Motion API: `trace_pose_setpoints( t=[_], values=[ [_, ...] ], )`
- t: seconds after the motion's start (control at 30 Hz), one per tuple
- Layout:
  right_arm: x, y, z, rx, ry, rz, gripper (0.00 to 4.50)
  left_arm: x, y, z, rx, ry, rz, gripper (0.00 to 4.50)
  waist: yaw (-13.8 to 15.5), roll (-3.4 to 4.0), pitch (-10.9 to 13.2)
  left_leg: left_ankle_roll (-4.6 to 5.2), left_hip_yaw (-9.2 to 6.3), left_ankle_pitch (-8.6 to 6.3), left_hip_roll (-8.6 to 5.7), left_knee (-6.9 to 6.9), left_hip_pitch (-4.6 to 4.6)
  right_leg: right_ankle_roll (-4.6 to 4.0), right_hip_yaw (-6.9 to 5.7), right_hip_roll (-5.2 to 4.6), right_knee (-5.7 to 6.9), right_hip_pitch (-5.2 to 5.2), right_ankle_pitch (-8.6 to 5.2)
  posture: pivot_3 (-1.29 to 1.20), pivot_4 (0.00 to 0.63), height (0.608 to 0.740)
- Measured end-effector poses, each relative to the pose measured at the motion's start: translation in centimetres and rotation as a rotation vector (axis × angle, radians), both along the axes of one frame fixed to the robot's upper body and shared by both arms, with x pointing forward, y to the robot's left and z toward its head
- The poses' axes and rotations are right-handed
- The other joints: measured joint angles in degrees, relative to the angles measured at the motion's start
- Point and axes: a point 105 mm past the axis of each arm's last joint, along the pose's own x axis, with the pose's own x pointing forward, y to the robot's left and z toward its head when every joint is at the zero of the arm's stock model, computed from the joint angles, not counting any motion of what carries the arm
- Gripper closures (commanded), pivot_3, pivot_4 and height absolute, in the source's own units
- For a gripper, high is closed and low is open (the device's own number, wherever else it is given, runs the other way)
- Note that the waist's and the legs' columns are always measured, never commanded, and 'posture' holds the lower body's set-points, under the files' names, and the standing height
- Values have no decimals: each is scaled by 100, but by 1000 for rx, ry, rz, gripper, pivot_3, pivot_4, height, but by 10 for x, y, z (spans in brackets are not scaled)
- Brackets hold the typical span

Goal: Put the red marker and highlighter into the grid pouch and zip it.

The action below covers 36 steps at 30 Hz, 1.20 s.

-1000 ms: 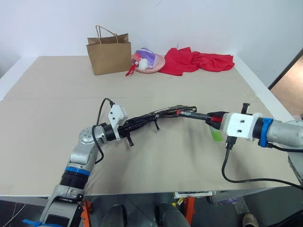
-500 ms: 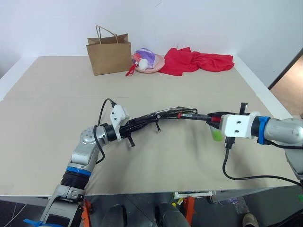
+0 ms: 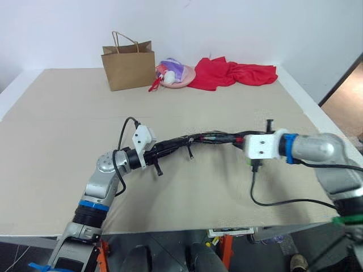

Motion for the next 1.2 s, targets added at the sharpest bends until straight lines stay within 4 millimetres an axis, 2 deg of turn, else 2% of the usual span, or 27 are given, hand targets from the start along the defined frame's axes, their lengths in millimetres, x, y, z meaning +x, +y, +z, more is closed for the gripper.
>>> trace_pose_setpoints(
  t=[0.03,0.2,0.23,0.3,0.43,0.47,0.63,0.67,0.73,0.87,0.93,1.0,1.07,1.1,1.2],
  values=[
    [3,19,-1,5,-4,46,3912,0,0,0,-1,0,-1,4500,9,0,0,0,-1,0,1,-2,0,-2,-1,1,1,0,-1,0,150,740],
    [9,43,-5,18,12,82,3912,1,1,0,2,5,6,4500,30,0,0,0,1,-1,-4,-1,-13,-18,-3,-10,0,-3,6,0,150,740],
    [9,51,-7,28,18,96,3112,1,2,0,3,6,7,4500,45,0,0,-1,0,-2,-9,1,-24,-19,-4,-15,-3,-8,6,0,150,740],
    [9,55,-7,39,25,104,2709,1,2,0,3,7,8,4500,55,0,0,-2,0,-4,-11,1,-27,-17,-5,-19,-6,-9,5,0,150,740],
    [9,57,-8,52,32,106,899,1,2,0,3,7,10,4500,79,0,0,-2,-3,-4,-10,2,-27,-19,-9,-17,-5,-9,6,0,150,740],
    [9,55,-7,46,29,102,899,1,1,0,2,7,10,4500,86,0,0,-2,-3,-4,-10,2,-26,-20,-9,-17,-5,-9,6,0,150,740],
    [13,28,-1,46,25,26,899,1,0,0,-2,6,6,4500,102,0,0,-2,-2,-4,-10,5,-26,-22,-8,-17,-5,-8,8,0,150,740],
    [14,13,9,110,43,-22,899,1,0,0,-5,7,5,4500,105,0,0,-2,-2,-4,-10,4,-26,-22,-8,-17,-5,-8,8,0,150,740],
    [14,4,18,163,54,-58,899,1,-1,1,-8,8,3,4500,104,0,0,-2,-2,-4,-9,4,-26,-23,-7,-15,-5,-9,8,0,150,740],
    [-6,-31,53,402,142,-163,899,0,-1,0,-12,10,3,4500,138,0,0,1,-11,-6,-7,2,-25,-25,-14,-15,-6,-3,5,0,150,740],
    [-12,-43,56,486,175,-210,899,-1,-2,1,-15,10,0,4500,137,-1,-1,1,-11,-6,-8,2,-24,-25,-14,-15,-6,-1,5,0,150,740],
    [-13,-67,38,561,246,-354,899,-2,-1,-1,-15,14,2,4500,137,-2,-2,0,-8,-5,-9,5,-22,-19,-12,-15,-5,0,3,0,150,740],
    [-13,-78,21,577,289,-437,899,-2,-1,-1,-15,15,3,4500,134,-1,-2,0,-5,-5,-8,6,-20,-7,-8,-15,-5,-1,-1,0,150,740],
    [-14,-86,7,601,335,-515,899,-2,-1,-1,-15,16,3,4500,132,-1,-2,0,-5,-5,-7,7,-18,-7,-8,-13,-4,0,-1,0,150,740],
    [-16,-94,-18,670,416,-666,899,-2,-1,-2,-15,18,3,4500,111,1,-3,-1,-2,-3,-6,7,-13,-4,-2,-10,1,-2,0,0,150,740]
  ],
)
